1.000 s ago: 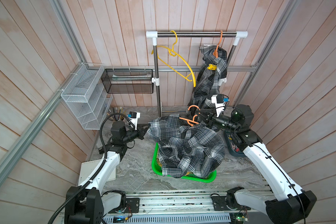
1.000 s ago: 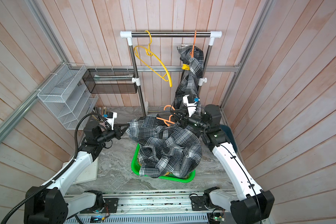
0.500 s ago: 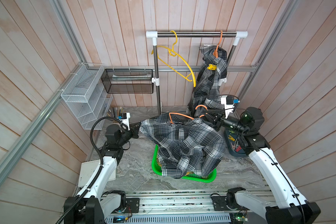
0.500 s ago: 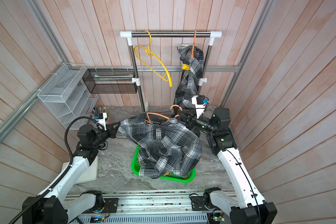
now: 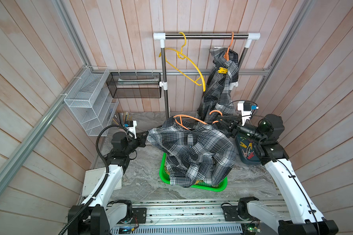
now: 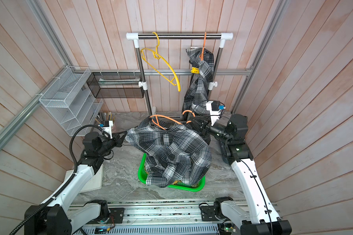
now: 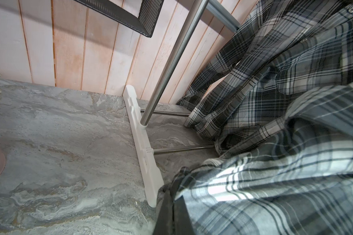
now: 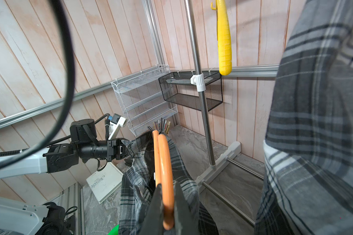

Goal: Remove the clothespins securing long-sleeve shirts to the hanger
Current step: Remove the long-sleeve shirt from the hanger.

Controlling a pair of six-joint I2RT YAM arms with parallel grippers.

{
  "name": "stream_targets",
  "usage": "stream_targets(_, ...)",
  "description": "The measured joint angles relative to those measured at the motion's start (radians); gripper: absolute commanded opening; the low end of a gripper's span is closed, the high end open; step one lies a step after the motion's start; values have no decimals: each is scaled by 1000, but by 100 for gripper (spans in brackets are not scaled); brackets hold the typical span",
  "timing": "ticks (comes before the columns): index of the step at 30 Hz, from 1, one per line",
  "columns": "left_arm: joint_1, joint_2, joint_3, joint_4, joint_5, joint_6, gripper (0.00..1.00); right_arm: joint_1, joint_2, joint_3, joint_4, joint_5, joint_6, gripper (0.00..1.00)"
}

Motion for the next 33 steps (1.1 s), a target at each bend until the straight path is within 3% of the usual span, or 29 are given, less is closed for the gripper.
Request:
stream_targets(13, -26, -29, -42, -19, 56, -40, 0, -38, -32, -18, 21, -18, 40, 0)
stream_targets(15, -92, -32, -42, -34, 26, -40, 0, -43, -34, -19, 51, -18, 60, 0)
stream_targets(21, -440, -5, -40, -76, -87, -40, 0, 17, -19, -31, 133, 13, 89, 0)
stream_targets(26, -574, 44, -28, -117, -151, -48, 2, 172, 24, -45, 127, 114, 38, 0)
stream_targets(28, -584, 38, -13, -148, -182, -47, 38, 205, 36, -67, 126, 147, 28, 0)
stream_targets(30, -583, 11, 9, -179, -222, -36, 67, 217, 45, -92, 128, 177, 22, 0)
stream_targets(33, -582, -72, 59, -218, -298, -17, 75, 222, 56, -125, 128, 215, 15, 0)
